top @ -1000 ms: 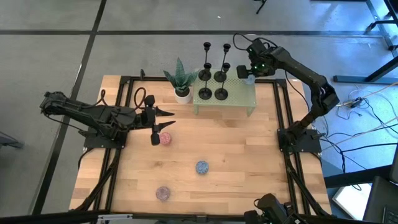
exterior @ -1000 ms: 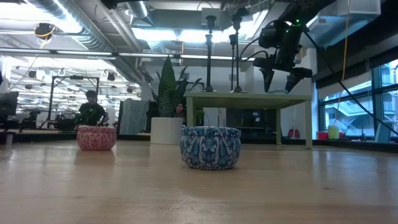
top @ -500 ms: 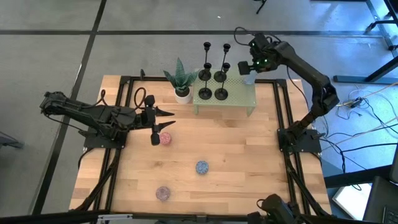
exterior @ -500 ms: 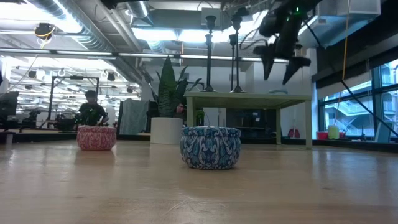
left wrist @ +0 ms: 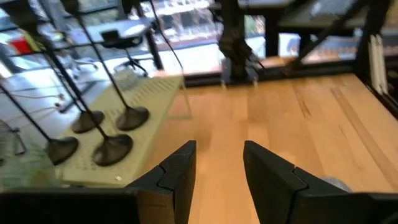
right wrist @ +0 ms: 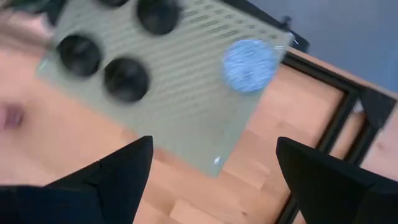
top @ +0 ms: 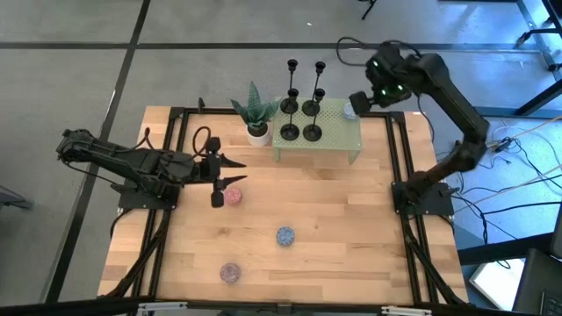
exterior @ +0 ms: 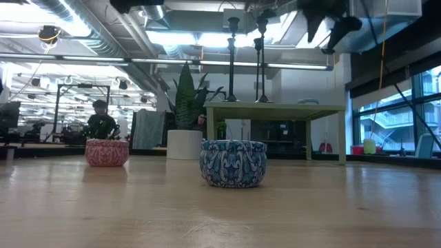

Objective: Pick & Place candle stick holders
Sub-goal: Align the blue scented candle with the other light blue scented candle on the shelf

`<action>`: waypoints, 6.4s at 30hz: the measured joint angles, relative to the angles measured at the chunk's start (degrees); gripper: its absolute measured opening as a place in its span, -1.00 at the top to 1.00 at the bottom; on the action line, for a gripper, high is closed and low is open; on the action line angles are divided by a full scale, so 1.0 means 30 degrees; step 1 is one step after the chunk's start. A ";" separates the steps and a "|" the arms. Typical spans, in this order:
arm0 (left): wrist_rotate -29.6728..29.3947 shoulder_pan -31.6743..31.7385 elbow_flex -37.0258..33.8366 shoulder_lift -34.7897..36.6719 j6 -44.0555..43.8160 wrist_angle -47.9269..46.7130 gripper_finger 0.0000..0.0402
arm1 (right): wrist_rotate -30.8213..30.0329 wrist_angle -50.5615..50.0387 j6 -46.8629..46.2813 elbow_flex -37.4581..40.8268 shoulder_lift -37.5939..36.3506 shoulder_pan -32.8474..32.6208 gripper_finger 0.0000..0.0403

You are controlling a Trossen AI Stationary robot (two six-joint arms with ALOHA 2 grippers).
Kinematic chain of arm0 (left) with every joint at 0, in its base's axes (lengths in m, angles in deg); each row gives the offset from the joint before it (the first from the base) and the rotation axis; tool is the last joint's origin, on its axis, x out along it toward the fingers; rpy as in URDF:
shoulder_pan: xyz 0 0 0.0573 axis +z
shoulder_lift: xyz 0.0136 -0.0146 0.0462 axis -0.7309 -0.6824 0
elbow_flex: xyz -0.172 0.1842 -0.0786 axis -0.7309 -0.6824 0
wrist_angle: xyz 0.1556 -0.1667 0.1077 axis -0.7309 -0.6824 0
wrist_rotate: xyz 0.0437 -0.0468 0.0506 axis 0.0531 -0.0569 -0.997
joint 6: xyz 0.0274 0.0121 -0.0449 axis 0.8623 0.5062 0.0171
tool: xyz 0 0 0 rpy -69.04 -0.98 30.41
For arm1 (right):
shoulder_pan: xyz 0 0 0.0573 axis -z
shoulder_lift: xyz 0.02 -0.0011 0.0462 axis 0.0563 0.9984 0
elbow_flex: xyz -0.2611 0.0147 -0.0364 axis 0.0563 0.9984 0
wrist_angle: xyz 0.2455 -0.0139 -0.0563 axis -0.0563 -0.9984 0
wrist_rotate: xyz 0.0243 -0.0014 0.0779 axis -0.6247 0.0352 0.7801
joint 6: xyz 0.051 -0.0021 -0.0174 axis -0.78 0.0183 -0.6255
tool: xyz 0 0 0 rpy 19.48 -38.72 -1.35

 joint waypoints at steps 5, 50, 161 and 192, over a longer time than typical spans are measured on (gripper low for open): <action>0.0321 0.0000 -0.0007 -0.0005 -0.0154 -0.1304 0.35 | -0.0493 0.0014 -0.1443 0.2730 -0.3460 -0.2807 -0.71; 0.0433 0.0004 -0.0007 -0.0007 -0.1996 -0.2862 0.05 | -0.0020 4.1428 0.5140 2.5027 0.1135 -1.8618 -0.71; 0.1257 0.0004 -0.0117 -0.0058 -0.2011 -0.3751 0.08 | 0.3061 4.3622 0.6211 1.9455 1.0269 -1.8693 -0.77; 0.1708 0.0007 -0.0124 -0.0051 -0.2011 -0.3870 0.08 | 0.3136 4.1749 0.5579 1.9301 1.0670 -1.8671 -0.48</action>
